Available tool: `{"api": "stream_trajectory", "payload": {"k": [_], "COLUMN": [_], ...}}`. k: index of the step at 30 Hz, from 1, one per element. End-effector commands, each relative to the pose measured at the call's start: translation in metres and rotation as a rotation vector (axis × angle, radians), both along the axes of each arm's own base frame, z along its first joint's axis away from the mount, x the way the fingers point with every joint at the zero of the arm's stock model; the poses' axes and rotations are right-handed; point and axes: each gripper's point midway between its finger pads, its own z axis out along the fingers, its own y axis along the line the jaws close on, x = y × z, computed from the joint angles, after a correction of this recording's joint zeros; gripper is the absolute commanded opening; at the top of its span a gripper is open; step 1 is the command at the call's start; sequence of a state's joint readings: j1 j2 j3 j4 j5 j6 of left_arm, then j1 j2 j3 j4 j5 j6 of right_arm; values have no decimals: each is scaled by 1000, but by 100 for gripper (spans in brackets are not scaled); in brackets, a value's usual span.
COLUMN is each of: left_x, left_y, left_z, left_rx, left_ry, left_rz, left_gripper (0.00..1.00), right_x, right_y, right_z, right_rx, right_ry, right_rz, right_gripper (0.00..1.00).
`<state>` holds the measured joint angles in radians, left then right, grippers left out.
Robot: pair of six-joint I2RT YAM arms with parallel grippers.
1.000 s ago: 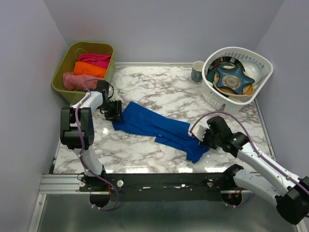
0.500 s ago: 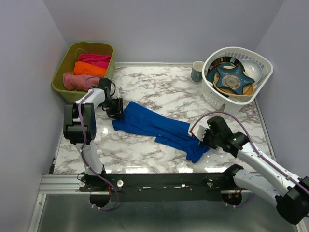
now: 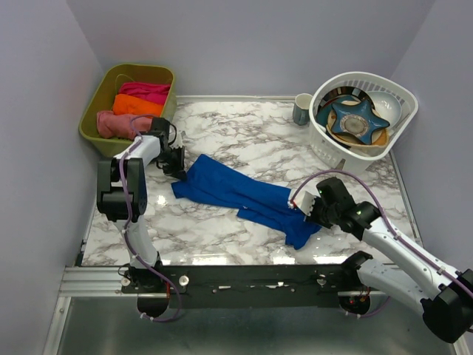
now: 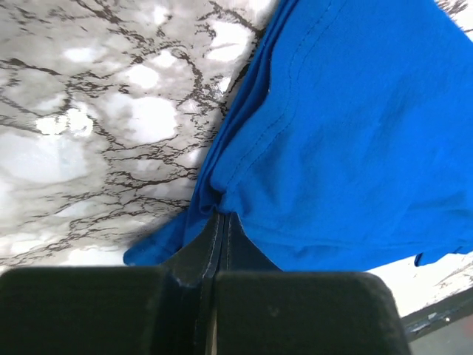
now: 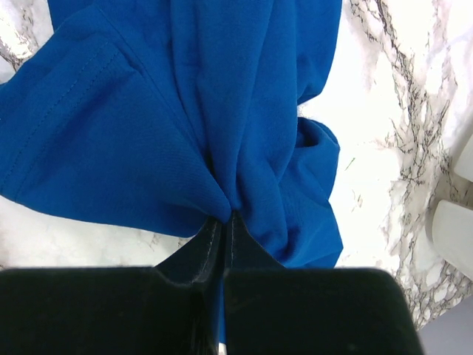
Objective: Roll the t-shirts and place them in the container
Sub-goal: Flatten out the T-shirt at the center of the board.
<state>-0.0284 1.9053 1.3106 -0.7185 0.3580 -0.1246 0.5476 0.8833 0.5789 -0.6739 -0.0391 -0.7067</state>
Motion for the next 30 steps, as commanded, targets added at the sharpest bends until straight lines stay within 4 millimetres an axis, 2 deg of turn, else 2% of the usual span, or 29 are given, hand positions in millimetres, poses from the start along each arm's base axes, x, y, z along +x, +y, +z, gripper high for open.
{"api": "stream_trajectory", "payload": {"k": [1, 2, 3, 4, 5, 6, 7, 8, 9, 12, 13, 15, 16, 17, 18, 20, 21, 22, 23, 24, 26, 30], "left_x": [17, 18, 24, 23, 24, 23, 21, 20, 18, 16, 16, 16, 16, 15, 15, 14, 14, 13, 14, 14, 14, 13], "left_y": [4, 4, 3, 3, 2, 1, 0, -1, -4, -9, -11, -14, -15, -18, -20, -24, -25, -27, -28, -28, -28, -26], "left_z": [41, 48, 67, 71, 77, 85, 86, 87, 88, 86, 86, 86, 86, 86, 85, 85, 86, 86, 87, 86, 87, 89], "left_rx": [24, 18, 13, 10, 4, -3, -7, -14, -31, -52, -52, -54, -55, -60, -62, -69, -69, -70, -72, -74, -73, -63], "left_ry": [-198, -231, -307, -324, -345, -367, -369, -370, -365, -359, -360, -369, -370, -370, -367, -368, -374, -376, -379, -377, -379, -390], "left_rz": [9, 9, 12, 14, 12, 10, 7, 5, -3, -6, -10, -18, -21, -27, -31, -43, -48, -56, -62, -61, -59, -60], "left_gripper": [0, 0, 0, 0, 0, 0, 0, 0, 0, 0, 0, 0, 0, 0, 0, 0, 0, 0, 0, 0, 0, 0], "right_x": [2, 1, 1, 1, 1, -1, -4, -5, -14, -27, -37, -40, -44, -48, -45, -45, -43, -41, -45, -44, -45, -29], "right_y": [-1, -1, -3, -4, -5, -8, -11, -13, -19, -22, -25, -18, -17, -8, -1, 15, 23, 32, 43, 50, 61, 77], "right_z": [1, 1, 1, 2, 2, 2, 1, 3, 1, 11, 13, 37, 42, 47, 61, 70, 65, 71, 69, 56, 55, 40], "right_rx": [6, 4, 0, -4, -6, -14, -26, -34, -55, -46, -49, 15, 28, 66, 93, 148, 150, 169, 207, 190, 205, 211], "right_ry": [-7, -10, -11, -16, -19, -8, 4, 9, 40, 37, 55, -9, -6, 8, -6, 34, 94, 120, 178, 274, 350, 373], "right_rz": [-6, -4, -5, -11, -16, -24, -28, -29, -31, 15, 32, 77, 101, 139, 162, 204, 218, 242, 278, 290, 350, 427], "right_gripper": [9, 9, 9, 9, 13, 21, 30, 43, 46, 49, 50, 51, 52, 52, 52, 52, 51, 51, 51, 51, 50, 51]}}
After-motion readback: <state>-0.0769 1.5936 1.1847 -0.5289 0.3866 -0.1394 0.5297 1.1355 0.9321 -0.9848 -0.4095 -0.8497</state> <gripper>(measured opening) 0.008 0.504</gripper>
